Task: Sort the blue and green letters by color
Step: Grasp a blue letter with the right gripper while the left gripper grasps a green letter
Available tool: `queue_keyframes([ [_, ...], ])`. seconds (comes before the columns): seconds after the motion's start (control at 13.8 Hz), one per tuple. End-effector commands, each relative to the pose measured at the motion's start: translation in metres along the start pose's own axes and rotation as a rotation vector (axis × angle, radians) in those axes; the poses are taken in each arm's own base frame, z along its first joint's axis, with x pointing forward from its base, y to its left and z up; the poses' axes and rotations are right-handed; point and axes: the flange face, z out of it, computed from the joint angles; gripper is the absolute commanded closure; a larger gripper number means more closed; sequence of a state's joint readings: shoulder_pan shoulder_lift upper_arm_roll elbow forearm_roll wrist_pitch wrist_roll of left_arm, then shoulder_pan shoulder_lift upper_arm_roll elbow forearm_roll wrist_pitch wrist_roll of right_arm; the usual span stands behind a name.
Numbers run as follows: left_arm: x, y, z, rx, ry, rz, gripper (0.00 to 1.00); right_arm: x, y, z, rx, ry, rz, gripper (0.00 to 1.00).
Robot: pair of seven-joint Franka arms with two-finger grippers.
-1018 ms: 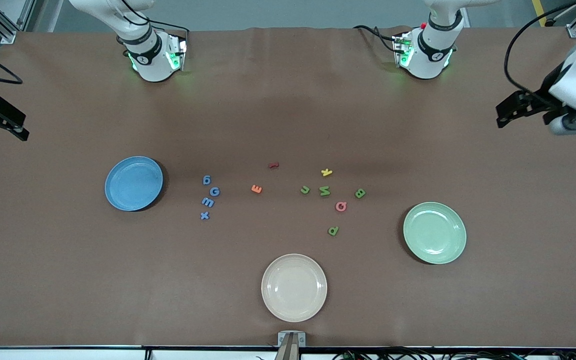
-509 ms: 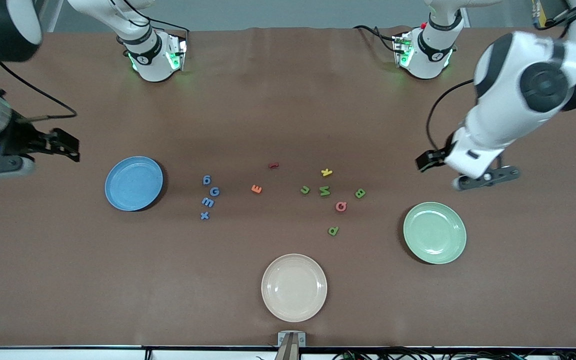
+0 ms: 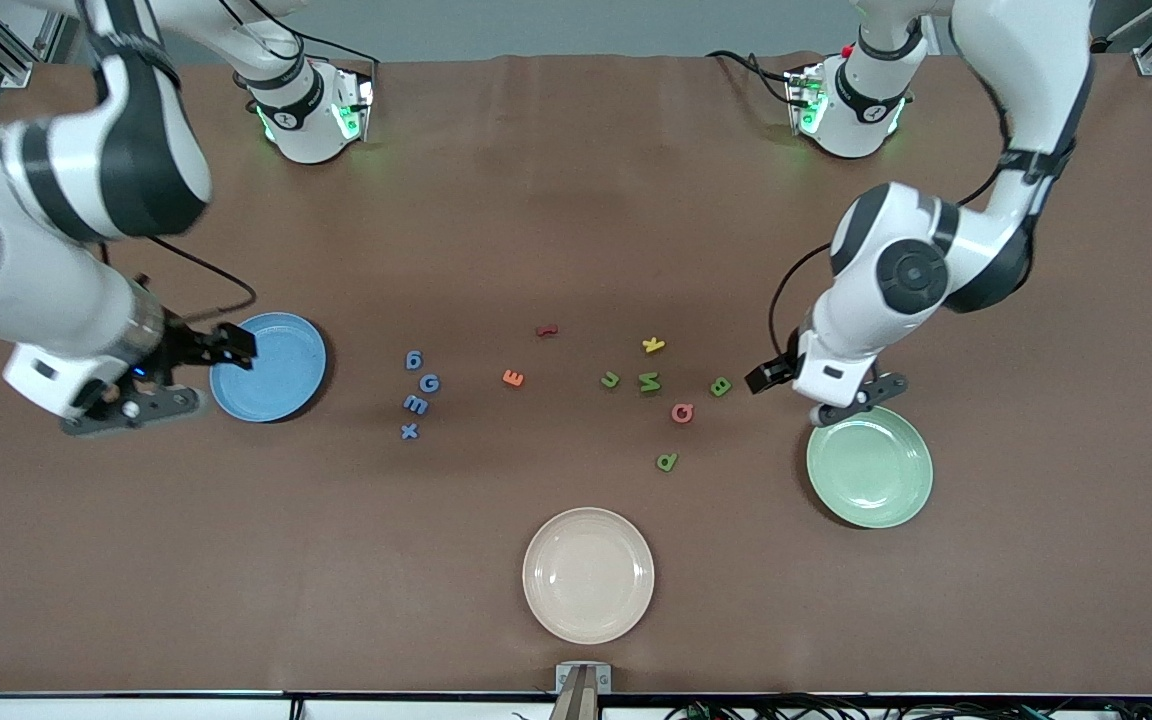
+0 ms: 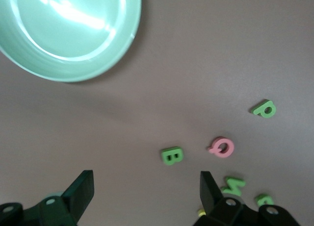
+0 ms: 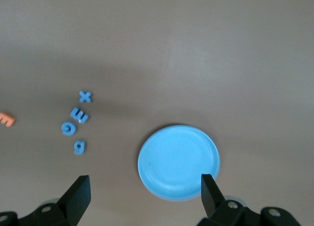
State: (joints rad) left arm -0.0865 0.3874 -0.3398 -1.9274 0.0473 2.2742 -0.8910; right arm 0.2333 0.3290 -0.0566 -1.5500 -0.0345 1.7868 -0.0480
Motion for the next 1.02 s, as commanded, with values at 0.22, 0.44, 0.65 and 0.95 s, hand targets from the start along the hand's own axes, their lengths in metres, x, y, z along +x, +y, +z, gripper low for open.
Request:
queue_keyframes([
  [0.22, -0.017, 0.022, 0.082, 0.099, 0.068, -0.144, 0.15, 0.031, -0.074, 0.106, 0.061, 0.014, 0.102, 0.00],
  [0.44, -0.030, 0.031, 0.102, 0.072, 0.060, -0.181, 0.17, 0.049, -0.095, 0.171, 0.095, 0.032, 0.108, 0.00],
  [0.65, -0.037, 0.036, 0.121, 0.050, 0.050, -0.208, 0.19, 0.053, -0.117, 0.199, 0.088, 0.045, 0.081, 0.00],
  [0.95, -0.038, 0.032, 0.134, 0.062, 0.035, -0.222, 0.27, 0.051, -0.125, 0.230, 0.082, 0.048, 0.072, 0.01],
])
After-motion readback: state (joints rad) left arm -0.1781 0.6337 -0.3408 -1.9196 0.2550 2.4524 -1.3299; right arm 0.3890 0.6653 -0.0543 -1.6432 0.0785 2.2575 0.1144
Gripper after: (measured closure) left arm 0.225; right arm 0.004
